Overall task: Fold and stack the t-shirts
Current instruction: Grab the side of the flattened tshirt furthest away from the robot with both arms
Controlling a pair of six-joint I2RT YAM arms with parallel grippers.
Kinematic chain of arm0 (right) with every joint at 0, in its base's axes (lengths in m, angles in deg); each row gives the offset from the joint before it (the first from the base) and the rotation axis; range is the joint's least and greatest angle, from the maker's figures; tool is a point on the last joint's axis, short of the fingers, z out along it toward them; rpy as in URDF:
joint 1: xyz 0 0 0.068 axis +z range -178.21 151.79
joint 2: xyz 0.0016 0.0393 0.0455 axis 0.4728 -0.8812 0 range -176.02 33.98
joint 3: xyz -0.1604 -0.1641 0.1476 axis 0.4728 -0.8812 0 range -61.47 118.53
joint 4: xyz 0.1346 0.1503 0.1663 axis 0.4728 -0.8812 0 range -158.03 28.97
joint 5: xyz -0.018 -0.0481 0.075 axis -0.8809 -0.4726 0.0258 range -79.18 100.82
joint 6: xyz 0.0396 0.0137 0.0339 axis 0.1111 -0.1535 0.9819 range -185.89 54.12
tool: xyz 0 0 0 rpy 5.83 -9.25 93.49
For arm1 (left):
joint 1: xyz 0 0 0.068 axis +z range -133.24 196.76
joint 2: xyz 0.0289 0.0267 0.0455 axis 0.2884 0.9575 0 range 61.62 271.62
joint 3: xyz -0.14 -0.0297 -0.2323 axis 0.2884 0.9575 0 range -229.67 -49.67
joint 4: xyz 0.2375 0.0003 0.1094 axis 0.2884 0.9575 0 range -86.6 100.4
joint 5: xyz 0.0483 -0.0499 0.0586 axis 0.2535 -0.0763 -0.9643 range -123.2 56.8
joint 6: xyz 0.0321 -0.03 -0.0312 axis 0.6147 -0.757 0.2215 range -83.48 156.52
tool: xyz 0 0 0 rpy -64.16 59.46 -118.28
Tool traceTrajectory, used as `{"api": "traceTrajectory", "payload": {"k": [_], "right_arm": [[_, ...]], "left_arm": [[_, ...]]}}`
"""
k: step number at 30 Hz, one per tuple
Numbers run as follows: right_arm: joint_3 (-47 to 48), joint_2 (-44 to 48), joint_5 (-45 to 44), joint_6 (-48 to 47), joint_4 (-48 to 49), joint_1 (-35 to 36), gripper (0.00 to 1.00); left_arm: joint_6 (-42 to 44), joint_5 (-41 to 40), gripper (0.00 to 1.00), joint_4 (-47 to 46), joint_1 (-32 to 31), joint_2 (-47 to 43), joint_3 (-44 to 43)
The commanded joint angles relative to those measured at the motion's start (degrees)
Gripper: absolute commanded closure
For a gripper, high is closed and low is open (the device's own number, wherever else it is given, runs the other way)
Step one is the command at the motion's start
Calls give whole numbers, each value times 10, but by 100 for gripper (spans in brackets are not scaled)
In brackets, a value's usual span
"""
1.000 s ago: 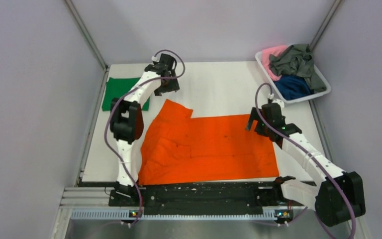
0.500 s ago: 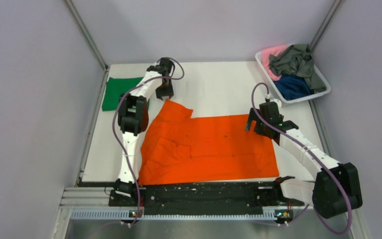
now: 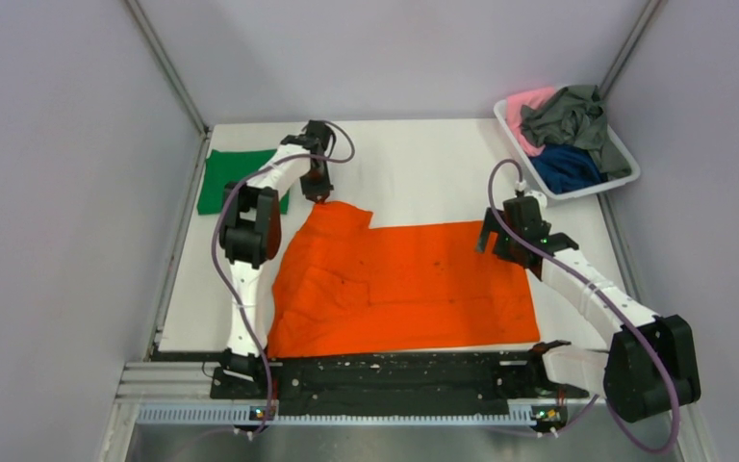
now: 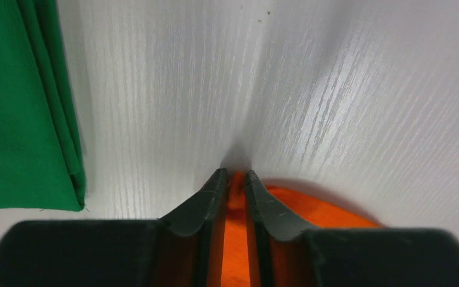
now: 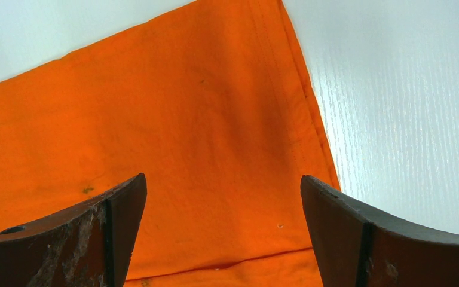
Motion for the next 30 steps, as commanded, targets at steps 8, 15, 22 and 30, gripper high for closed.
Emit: {"api": "traceTrajectory", "payload": {"k": [8,15,22,30], "right_arm": [[60,-61,-40,13,44,-28,1],[181,-214,-95,-5,44,-53,4],[289,-365,-103,-17,48,-64,11],[340,-449,-107,-8,61,-66,23]], "left_arm": [[-13,25,100,-6,0,-31,32],[-21,50,100,-78,0,-135,117],[-31,77,100,-123,0,-213,195],[-39,118,100,-138,-1,-245,235]]}}
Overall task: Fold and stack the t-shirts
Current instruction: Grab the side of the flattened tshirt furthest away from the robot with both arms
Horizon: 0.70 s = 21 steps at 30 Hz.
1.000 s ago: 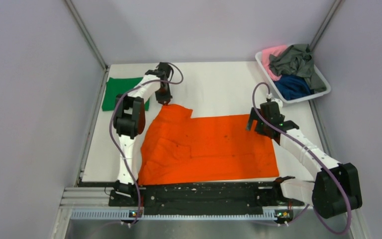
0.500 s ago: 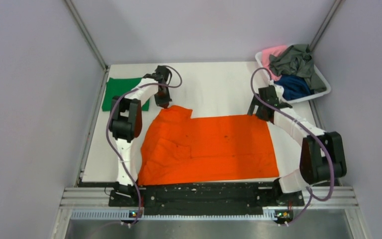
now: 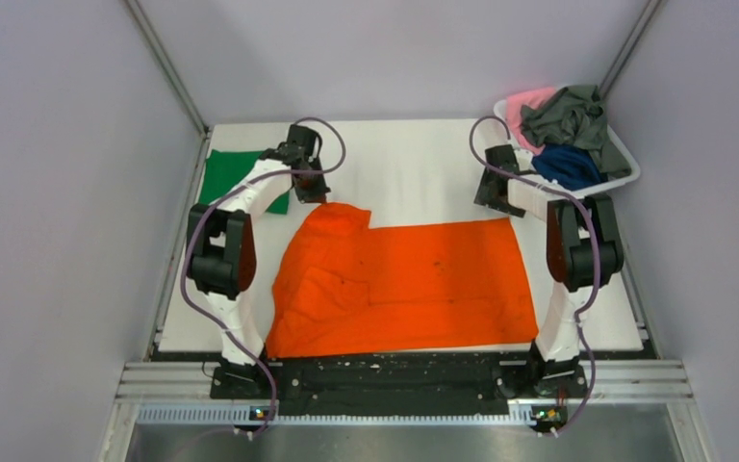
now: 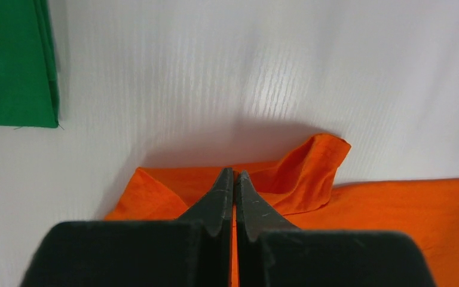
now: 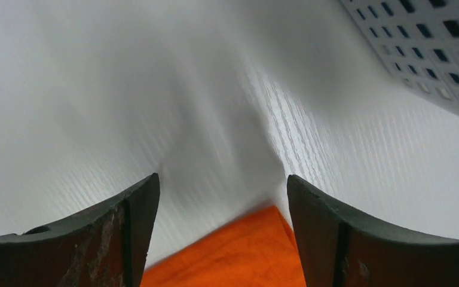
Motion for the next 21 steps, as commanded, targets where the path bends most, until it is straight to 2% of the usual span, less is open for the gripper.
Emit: {"api": "traceTrajectory", "payload": {"k": [1,6,18,21], "right_arm": [[31,-24,-18,2,13,-4,24],[11,-21,-14,6,8,-3,38],[-64,54,-41,16,2,-4,40],[-72,55,-37,17,0,-4,45]], "left_arm": [[-11,28,100,-30,-2,-37,30],[-15,31,100,-33,-1,-48,46],[-21,31,100,-46,-2,-85,81],[-22,31,100,-47,-2,-89,86]]}}
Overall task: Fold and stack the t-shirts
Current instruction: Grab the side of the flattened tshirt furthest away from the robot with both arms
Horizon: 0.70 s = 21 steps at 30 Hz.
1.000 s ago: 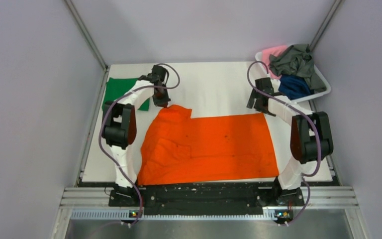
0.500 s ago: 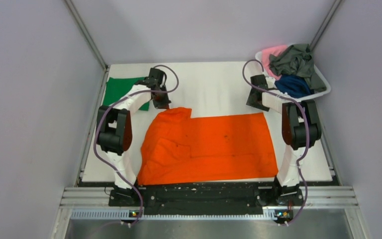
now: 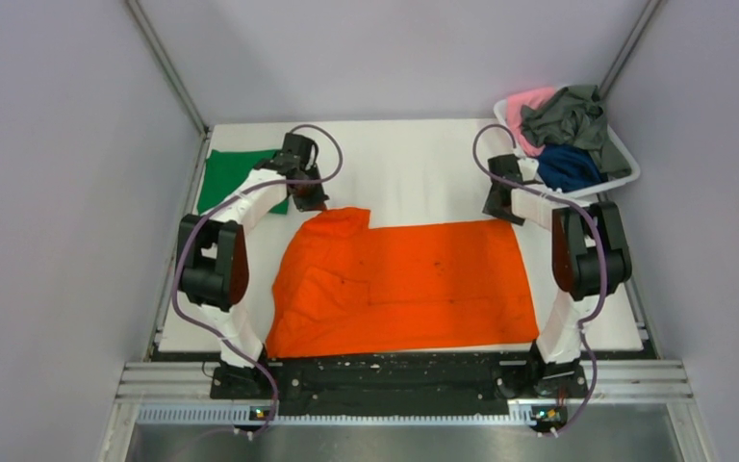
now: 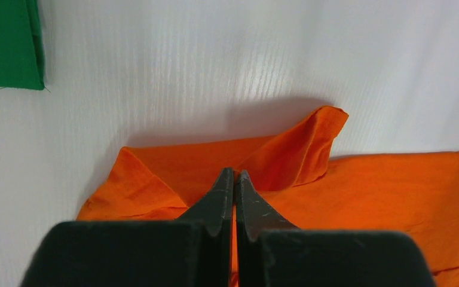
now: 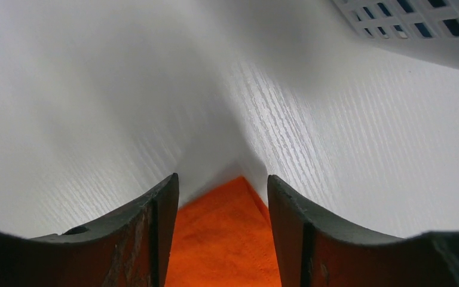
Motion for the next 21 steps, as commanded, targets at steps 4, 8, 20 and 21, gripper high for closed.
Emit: {"api": "traceTrajectory", "payload": {"k": [4,8,20,21], "right_arm": [[-22,22,-5,7,-12,-4,63],[-27,31,2,11,-2,-4,82],[-77,137,37,-14,38,-3,100],[-85,151,41,-15,37,-3,100]], "left_arm": [[-9,10,100,-23,-2,-36,14],[-10,14,100,-26,-2,-41,20],[-21,31,100,-31,-7,-96,57],[-22,34,100,-32,-8,-103,63]]}}
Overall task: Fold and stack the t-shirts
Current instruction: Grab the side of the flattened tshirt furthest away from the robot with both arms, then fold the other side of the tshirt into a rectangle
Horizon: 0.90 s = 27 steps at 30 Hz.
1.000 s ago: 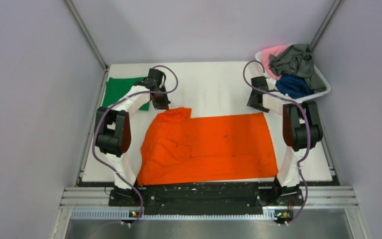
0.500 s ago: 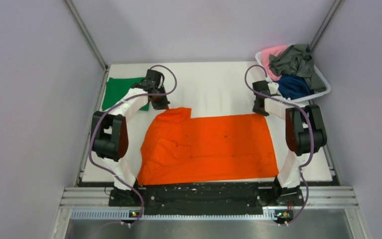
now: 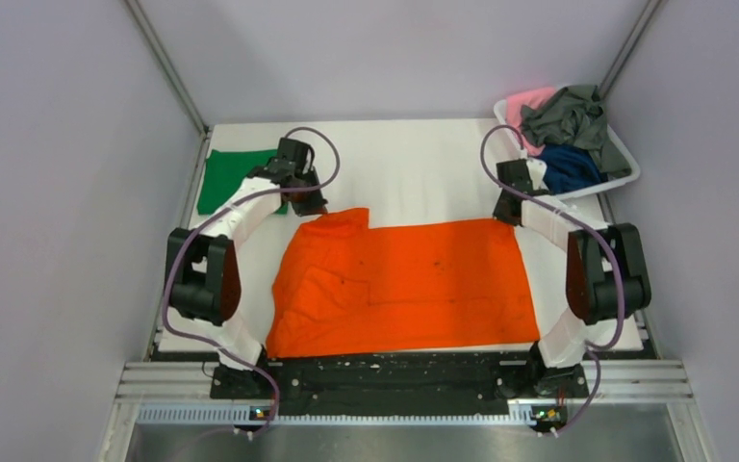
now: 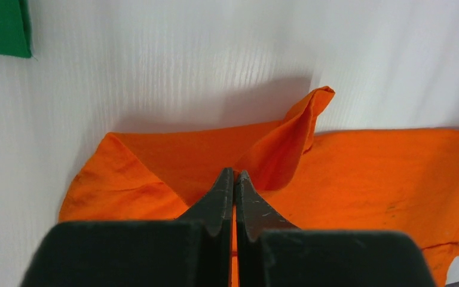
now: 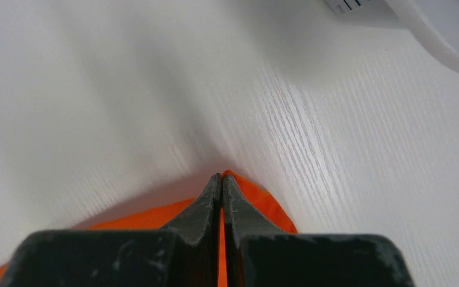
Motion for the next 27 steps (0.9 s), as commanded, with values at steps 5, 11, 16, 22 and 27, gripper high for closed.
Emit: {"api": "traceTrajectory", "payload": {"k": [5,11,16,22,27], "right_arm": [[-67,119,47,-17,-1,2,100],[-120,211,41,-13,-40,7,100],[-145,285,29,-13,-79,8,100],[-156,340,11,-21,-125,8,100],[-167,375,11,-16,-147,8,100]], "left_arm": [[-17,26,100,-25,-11,-94,64],[-33,26,100,-29,-18,-196,157],[-49,43,100,-18,-22,-298,229],[-53,33,100,32,-27,-417,273],[-67,43,100,78,-26,-484,304]]}}
